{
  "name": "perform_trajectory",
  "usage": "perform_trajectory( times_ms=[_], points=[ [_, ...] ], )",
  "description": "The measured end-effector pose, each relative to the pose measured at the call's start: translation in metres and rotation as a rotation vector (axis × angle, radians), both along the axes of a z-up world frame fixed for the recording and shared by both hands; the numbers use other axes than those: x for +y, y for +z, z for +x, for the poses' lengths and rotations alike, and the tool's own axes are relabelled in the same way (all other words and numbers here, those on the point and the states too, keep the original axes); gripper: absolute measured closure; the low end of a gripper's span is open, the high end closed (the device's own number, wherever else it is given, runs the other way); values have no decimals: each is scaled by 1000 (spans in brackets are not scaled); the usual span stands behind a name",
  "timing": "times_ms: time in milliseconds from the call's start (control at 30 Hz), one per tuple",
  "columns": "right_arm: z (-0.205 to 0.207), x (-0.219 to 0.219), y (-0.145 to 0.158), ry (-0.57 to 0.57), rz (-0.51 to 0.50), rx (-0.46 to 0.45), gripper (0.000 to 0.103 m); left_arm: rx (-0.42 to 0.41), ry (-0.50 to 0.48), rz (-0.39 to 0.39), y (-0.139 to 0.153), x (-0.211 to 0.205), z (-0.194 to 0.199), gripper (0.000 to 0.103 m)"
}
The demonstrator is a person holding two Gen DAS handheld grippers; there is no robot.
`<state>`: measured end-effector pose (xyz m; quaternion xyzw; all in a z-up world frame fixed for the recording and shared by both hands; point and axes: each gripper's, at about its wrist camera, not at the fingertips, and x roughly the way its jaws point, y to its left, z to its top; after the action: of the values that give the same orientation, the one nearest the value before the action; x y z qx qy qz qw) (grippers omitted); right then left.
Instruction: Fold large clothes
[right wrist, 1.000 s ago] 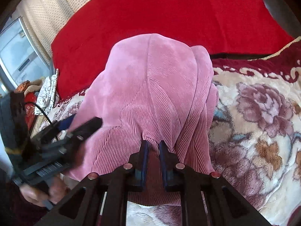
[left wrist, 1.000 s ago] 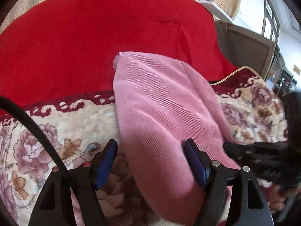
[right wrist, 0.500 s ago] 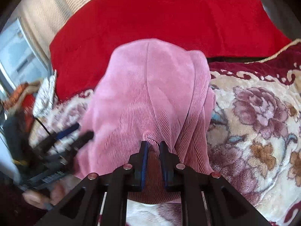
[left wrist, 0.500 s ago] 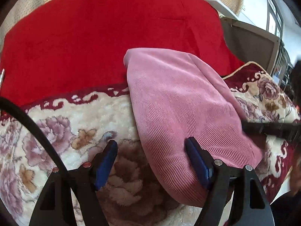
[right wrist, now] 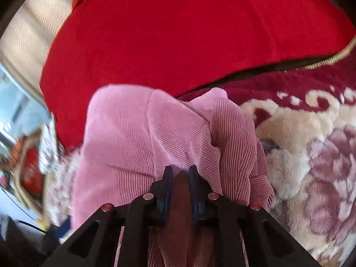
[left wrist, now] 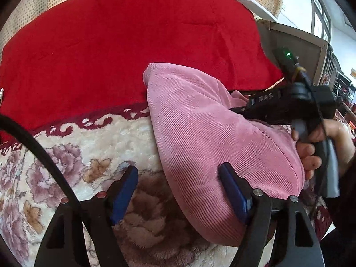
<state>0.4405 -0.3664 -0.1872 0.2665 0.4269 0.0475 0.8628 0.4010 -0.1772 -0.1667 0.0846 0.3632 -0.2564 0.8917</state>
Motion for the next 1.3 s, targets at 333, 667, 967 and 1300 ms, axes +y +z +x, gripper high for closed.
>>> perform_trajectory(
  times_ms=[333,667,967,1300],
  points=[
    [-79,9,54,-4,25,-154,81,-14,52,-21,12,14,-1,26],
    [-109,48,3,65,-115,-95,80,-87,39,40,13,9,-20,25],
    [-110,52,5,57,-135,-108,80,-95,41,44,15,9,-21,23],
    [-111,40,8,72,-47,-83,80,-98,61,49,11,6,-15,21]
  ],
)
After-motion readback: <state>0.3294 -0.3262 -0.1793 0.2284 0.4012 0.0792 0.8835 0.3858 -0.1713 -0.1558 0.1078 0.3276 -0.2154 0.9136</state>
